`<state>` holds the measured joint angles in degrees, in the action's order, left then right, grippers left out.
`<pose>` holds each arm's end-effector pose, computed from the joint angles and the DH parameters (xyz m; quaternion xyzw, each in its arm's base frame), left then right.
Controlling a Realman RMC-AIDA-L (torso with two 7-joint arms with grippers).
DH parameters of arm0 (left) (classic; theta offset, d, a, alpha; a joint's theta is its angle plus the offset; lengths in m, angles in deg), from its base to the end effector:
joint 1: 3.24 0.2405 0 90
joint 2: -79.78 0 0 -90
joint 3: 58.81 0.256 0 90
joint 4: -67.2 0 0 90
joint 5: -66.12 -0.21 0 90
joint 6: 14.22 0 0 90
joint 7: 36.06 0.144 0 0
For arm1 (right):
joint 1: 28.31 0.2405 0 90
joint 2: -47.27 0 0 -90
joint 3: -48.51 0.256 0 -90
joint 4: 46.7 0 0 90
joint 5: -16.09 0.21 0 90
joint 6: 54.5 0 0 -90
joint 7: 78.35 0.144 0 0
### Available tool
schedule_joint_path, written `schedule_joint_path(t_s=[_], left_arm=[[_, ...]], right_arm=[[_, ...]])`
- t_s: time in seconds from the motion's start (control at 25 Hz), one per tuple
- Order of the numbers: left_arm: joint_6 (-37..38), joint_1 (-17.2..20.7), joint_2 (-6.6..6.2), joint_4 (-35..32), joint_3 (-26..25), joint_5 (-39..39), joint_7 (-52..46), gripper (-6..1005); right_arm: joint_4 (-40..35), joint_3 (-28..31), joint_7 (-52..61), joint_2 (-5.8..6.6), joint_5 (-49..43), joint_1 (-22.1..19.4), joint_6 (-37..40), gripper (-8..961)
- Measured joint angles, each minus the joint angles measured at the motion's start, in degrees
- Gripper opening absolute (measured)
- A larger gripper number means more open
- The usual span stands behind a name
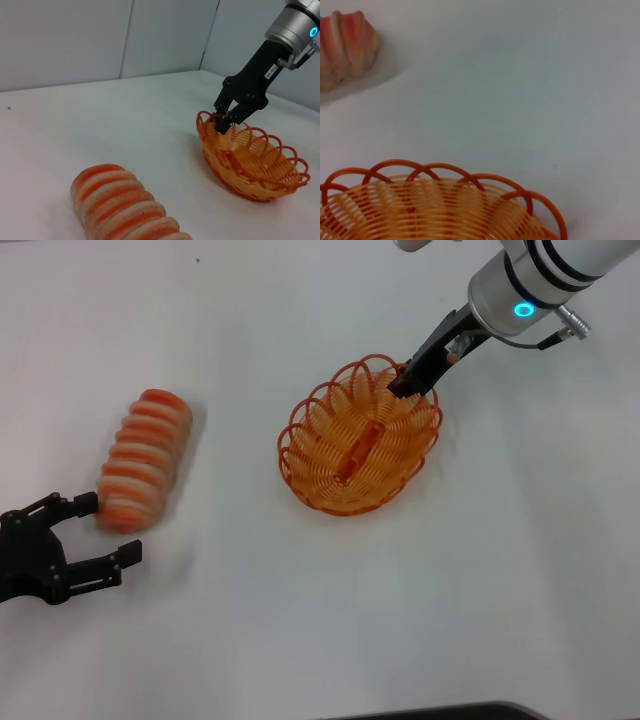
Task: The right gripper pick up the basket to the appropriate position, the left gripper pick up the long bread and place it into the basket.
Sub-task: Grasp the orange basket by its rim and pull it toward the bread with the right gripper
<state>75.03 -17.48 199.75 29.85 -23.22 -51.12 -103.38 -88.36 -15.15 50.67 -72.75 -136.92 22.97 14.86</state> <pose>-0.3474 0.2413 -0.0024 -0.9225 -0.2655 -0.2046 0.1917 0.2022 0.4154 -0.0403 -0.9267 0.2918 -0.1571 0.1770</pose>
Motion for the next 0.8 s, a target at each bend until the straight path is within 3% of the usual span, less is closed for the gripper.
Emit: schedule_joint_path(t_s=[0.08, 0.52, 0.8], left_arm=[[0.0, 0.0, 0.00, 0.0, 0.0, 0.0, 0.0, 933], [0.1, -0.1, 0.09, 0.0, 0.0, 0.0, 0.0, 933], [0.1, -0.1, 0.09, 0.0, 0.0, 0.0, 0.0, 933]], right_arm=[[0.0, 0.0, -0.1, -0.01, 0.0, -0.1, 0.0, 336], [0.0, 1.1, -0.4, 0.37, 2.5, -1.1, 0.6, 166], [-1.4, 8.9, -0.5, 1.92, 8.3, -2.9, 7.7, 136]])
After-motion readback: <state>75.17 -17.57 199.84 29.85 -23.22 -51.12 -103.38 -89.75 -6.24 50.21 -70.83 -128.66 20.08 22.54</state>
